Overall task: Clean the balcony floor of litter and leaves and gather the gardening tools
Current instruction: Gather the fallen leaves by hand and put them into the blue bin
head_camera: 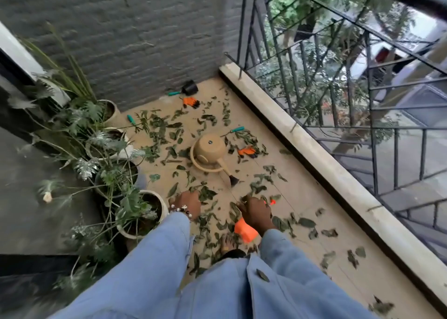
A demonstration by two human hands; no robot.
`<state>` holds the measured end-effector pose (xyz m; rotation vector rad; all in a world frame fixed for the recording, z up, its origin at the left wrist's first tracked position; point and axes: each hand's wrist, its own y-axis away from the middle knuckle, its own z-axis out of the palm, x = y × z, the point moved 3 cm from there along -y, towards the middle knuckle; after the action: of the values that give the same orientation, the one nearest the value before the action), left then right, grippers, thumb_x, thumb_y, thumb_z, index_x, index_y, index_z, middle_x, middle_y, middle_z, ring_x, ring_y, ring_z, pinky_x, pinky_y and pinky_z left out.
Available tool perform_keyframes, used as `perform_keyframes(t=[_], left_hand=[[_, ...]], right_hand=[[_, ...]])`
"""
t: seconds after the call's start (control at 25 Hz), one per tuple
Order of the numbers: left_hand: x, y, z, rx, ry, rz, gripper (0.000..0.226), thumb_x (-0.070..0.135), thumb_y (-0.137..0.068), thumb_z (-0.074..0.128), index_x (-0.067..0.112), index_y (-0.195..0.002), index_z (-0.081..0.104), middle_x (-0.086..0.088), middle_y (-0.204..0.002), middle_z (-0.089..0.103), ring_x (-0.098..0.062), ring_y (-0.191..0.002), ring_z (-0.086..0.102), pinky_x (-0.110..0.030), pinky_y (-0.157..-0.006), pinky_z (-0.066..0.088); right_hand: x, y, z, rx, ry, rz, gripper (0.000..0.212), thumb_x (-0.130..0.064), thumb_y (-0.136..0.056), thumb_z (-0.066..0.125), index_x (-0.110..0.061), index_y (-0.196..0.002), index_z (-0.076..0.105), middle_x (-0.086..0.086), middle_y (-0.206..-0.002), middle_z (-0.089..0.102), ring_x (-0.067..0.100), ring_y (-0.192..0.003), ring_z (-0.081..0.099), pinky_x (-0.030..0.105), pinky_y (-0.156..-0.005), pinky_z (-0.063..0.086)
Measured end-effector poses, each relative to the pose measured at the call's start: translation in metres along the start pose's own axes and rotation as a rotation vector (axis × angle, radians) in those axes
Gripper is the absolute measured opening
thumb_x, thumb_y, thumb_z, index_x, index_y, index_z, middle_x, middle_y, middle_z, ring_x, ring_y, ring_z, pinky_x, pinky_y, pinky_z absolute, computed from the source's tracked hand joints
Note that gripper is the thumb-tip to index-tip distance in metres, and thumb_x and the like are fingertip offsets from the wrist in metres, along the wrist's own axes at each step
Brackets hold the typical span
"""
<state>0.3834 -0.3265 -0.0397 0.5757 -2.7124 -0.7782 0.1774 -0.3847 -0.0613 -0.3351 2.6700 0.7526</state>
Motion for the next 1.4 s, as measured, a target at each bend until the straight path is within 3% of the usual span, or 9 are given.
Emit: perform_keyframes(t=[0.12, 0.32, 0.72, 0.88, 1.08, 1.4], left_hand=[[-0.002, -0.029, -0.028, 0.029, 0.057, -0.069, 0.037, 0.025, -0.097, 0.042, 0.019, -0.132, 0.050, -0.008, -0.130, 0.058, -0.032, -0.120, 0.053, -0.044, -0.097, 0.039], [0.011, -0.069, -0.063, 0.065, 0.149, -0.148, 0.035, 0.026, -0.098, 0.041, 0.018, -0.131, 0.051, -0.007, -0.130, 0.057, -0.031, -0.121, 0.051, -0.044, -0.097, 0.039], [-0.013, -0.146, -0.118, 0.095, 0.146, -0.183, 0.035, 0.018, -0.097, 0.039, 0.019, -0.130, 0.052, -0.008, -0.130, 0.058, -0.032, -0.120, 0.054, -0.043, -0.098, 0.042], [-0.051, -0.214, -0.159, 0.113, 0.207, -0.152, 0.033, 0.016, -0.095, 0.041, 0.016, -0.126, 0.053, -0.012, -0.122, 0.062, -0.033, -0.113, 0.057, -0.041, -0.094, 0.047], [-0.111, -0.303, -0.222, 0.050, 0.149, -0.148, 0.038, 0.024, -0.097, 0.043, 0.016, -0.134, 0.045, -0.010, -0.132, 0.054, -0.032, -0.121, 0.052, -0.040, -0.098, 0.042], [-0.182, -0.415, -0.346, 0.104, 0.116, -0.121, 0.039, 0.025, -0.099, 0.042, 0.018, -0.137, 0.045, -0.010, -0.133, 0.056, -0.031, -0.121, 0.052, -0.036, -0.094, 0.041]], right_hand=[[-0.015, -0.044, -0.020, -0.044, 0.003, -0.058, 0.041, -0.043, -0.098, 0.042, -0.014, -0.125, 0.053, 0.013, -0.124, 0.058, 0.034, -0.117, 0.050, 0.046, -0.094, 0.043], [-0.038, -0.116, -0.061, -0.032, 0.059, -0.148, 0.037, -0.040, -0.099, 0.039, -0.011, -0.113, 0.057, 0.014, -0.116, 0.060, 0.035, -0.115, 0.049, 0.044, -0.091, 0.044], [-0.111, -0.210, -0.068, -0.097, 0.154, -0.219, 0.039, -0.042, -0.099, 0.037, -0.014, -0.120, 0.054, 0.012, -0.123, 0.057, 0.034, -0.119, 0.045, 0.046, -0.096, 0.037], [-0.156, -0.280, -0.075, -0.092, 0.147, -0.205, 0.037, -0.042, -0.099, 0.038, -0.016, -0.119, 0.055, 0.010, -0.122, 0.057, 0.031, -0.119, 0.046, 0.046, -0.096, 0.039], [-0.233, -0.365, -0.079, -0.112, 0.149, -0.155, 0.037, -0.041, -0.099, 0.039, -0.015, -0.119, 0.056, 0.012, -0.121, 0.058, 0.032, -0.116, 0.048, 0.043, -0.094, 0.041], [-0.338, -0.482, -0.125, -0.014, 0.036, -0.107, 0.038, -0.045, -0.098, 0.039, -0.018, -0.118, 0.058, 0.009, -0.120, 0.060, 0.032, -0.117, 0.050, 0.046, -0.095, 0.039]])
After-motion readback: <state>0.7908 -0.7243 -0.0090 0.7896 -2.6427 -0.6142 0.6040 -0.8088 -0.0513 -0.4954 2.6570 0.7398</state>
